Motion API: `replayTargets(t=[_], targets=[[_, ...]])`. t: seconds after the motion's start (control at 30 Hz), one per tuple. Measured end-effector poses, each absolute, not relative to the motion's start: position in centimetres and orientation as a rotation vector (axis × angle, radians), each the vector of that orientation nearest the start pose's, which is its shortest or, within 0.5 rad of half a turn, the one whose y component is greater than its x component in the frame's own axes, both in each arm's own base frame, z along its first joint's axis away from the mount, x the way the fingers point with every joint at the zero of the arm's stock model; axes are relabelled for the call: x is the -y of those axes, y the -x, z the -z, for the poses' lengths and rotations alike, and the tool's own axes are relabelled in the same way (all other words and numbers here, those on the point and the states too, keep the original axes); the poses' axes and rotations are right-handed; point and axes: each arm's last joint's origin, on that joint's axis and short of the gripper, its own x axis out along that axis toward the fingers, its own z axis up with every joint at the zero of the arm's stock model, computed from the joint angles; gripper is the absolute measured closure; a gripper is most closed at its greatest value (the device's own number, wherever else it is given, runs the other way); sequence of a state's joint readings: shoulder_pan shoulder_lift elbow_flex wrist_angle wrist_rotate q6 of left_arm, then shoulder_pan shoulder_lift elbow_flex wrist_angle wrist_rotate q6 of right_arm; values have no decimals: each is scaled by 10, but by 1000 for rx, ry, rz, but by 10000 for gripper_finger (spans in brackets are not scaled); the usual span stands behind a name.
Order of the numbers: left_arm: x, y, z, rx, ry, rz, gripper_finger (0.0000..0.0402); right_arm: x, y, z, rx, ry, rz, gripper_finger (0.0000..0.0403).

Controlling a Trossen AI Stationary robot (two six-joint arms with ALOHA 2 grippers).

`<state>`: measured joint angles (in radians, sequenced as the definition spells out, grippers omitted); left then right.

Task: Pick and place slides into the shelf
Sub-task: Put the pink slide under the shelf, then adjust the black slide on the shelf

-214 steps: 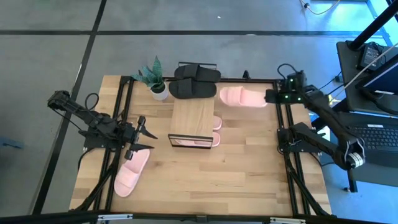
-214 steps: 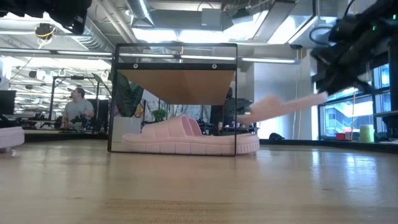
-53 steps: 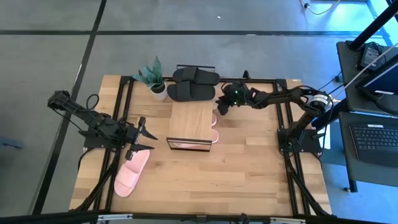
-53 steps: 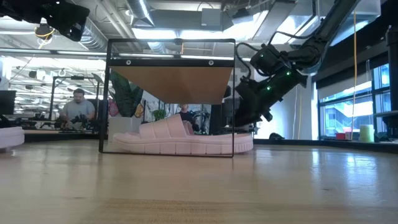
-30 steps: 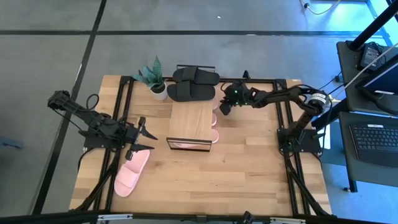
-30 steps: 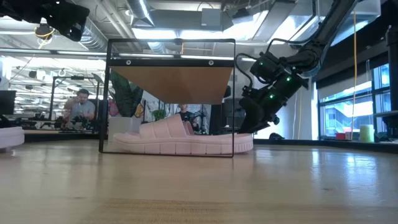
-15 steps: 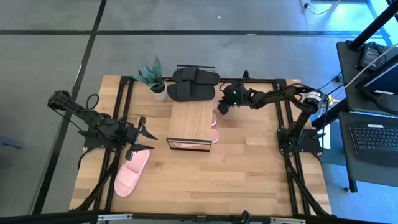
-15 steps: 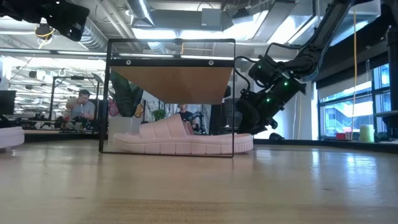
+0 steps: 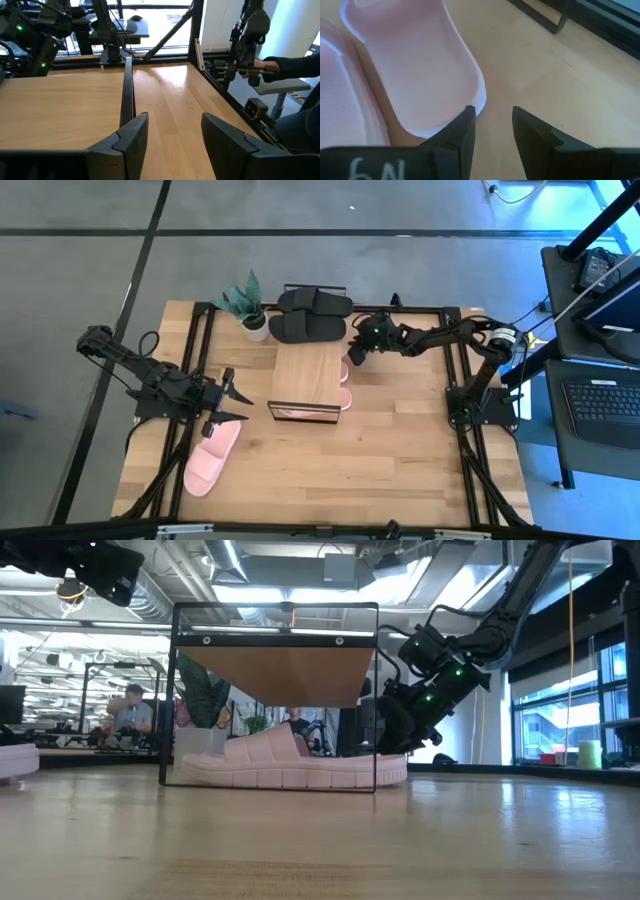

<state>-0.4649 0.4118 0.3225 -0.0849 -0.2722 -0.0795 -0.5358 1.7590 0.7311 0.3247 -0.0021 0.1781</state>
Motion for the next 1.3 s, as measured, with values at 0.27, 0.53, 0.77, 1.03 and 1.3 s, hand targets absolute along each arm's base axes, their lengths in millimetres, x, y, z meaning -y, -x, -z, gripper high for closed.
replayTargets(t=[0.27,0.53,0.77,1.03,1.3], targets=[[48,-112,-231,-173,39,184,225,164,-273,-136,-606,-357,581,273],[48,-112,-230,-173,39,181,225,151,-250,-182,-602,-404,604,273],[39,-113,-229,-164,104,-84,225,133,-223,-234,-489,-367,592,273],[32,-117,-226,-184,144,-198,225,130,-215,-267,-291,-259,596,273],[20,-123,-220,-216,175,-349,225,137,-227,-261,-263,-213,533,273]])
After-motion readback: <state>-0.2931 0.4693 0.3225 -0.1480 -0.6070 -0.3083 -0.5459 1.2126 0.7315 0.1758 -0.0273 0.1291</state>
